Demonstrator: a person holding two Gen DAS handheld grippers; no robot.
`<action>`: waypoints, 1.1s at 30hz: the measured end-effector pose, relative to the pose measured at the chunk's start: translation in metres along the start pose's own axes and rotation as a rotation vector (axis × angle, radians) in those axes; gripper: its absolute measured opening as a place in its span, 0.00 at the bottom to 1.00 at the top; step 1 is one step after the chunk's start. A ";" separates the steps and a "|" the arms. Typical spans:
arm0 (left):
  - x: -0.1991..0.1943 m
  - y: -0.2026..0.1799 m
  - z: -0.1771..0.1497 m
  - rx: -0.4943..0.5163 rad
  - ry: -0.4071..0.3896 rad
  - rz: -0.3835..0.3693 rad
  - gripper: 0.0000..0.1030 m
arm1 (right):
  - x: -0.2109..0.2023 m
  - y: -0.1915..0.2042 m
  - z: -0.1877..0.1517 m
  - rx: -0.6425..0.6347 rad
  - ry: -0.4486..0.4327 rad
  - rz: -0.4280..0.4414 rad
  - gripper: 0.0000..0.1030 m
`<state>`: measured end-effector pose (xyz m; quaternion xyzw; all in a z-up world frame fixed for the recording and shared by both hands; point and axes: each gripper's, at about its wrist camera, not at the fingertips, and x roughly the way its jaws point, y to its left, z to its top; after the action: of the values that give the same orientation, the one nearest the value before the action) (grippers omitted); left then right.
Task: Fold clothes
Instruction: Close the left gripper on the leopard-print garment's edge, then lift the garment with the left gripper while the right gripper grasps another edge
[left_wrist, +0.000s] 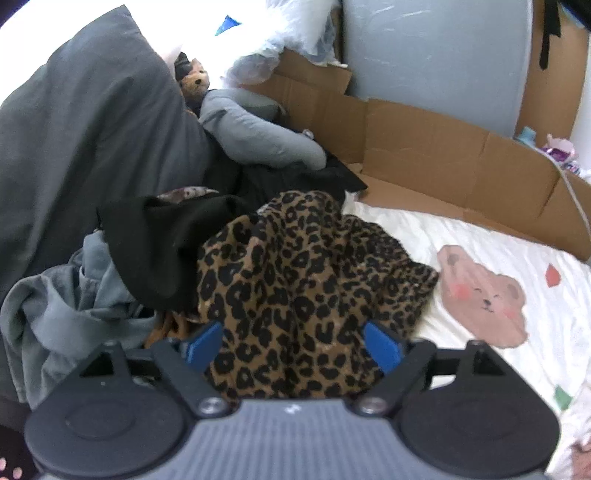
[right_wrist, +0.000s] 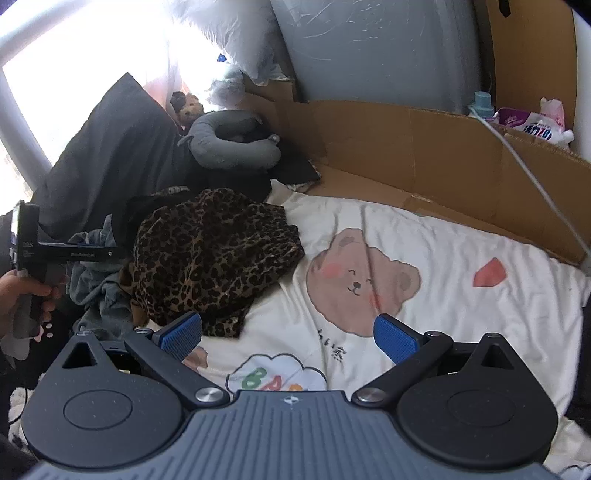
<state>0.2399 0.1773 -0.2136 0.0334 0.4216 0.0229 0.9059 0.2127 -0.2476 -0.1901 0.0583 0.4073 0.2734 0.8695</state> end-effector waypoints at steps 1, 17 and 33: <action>0.006 0.004 -0.001 -0.005 -0.001 0.002 0.84 | 0.005 -0.002 -0.004 0.009 -0.006 0.007 0.99; 0.083 0.035 -0.036 -0.114 -0.006 -0.009 0.64 | 0.060 -0.022 -0.058 0.035 0.018 -0.038 0.98; 0.072 0.026 -0.033 -0.111 0.008 -0.072 0.01 | 0.067 -0.026 -0.060 0.050 0.042 -0.067 0.98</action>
<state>0.2602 0.2093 -0.2873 -0.0322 0.4242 0.0140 0.9049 0.2143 -0.2418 -0.2834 0.0606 0.4340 0.2349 0.8676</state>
